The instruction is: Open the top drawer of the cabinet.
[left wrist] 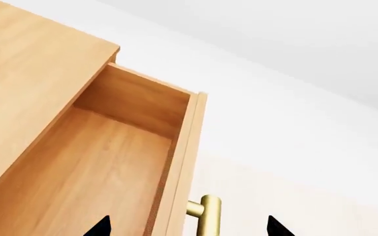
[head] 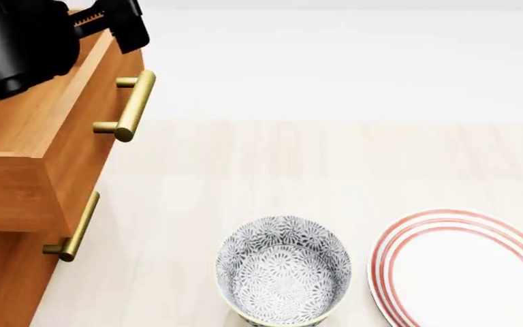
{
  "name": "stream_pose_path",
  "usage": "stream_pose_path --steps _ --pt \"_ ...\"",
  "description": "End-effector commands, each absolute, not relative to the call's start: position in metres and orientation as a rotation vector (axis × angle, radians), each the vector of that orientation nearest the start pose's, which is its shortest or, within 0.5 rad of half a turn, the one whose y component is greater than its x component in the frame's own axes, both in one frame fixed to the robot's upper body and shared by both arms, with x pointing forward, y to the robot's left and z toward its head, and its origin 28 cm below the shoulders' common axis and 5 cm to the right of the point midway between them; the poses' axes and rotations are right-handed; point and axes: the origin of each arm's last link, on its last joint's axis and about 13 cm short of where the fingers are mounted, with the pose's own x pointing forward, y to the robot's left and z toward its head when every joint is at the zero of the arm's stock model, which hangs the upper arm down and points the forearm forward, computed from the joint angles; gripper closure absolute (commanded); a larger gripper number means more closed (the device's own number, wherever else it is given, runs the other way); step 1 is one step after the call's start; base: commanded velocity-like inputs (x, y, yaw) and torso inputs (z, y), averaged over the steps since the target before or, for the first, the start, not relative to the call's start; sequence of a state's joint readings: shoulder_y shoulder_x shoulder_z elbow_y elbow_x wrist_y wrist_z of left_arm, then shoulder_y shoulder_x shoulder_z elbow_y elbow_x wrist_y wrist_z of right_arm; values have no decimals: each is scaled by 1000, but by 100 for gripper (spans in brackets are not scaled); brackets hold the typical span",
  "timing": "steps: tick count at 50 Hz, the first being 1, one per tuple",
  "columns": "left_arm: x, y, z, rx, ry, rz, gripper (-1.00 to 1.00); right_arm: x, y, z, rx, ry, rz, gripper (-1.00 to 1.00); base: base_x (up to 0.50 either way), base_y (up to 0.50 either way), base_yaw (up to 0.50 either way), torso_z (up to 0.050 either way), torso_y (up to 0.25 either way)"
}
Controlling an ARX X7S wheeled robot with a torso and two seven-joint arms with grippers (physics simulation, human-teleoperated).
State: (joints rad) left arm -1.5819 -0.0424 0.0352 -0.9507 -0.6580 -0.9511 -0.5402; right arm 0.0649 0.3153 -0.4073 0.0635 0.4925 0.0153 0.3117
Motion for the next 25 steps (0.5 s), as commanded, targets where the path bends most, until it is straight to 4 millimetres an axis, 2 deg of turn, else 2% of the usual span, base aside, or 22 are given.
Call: stream_pose_path --steps 1,12,25 --pt "409 179 322 -415 429 94 -100 208 -95 0 127 177 45 -100 0 0 0 0 0" --pt "410 179 319 -469 462 105 -100 208 -96 1 131 178 39 -100 0 0 0 0 0" --pt "408 174 320 -599 559 41 -100 208 -95 -1 129 179 43 -100 0 0 0 0 0"
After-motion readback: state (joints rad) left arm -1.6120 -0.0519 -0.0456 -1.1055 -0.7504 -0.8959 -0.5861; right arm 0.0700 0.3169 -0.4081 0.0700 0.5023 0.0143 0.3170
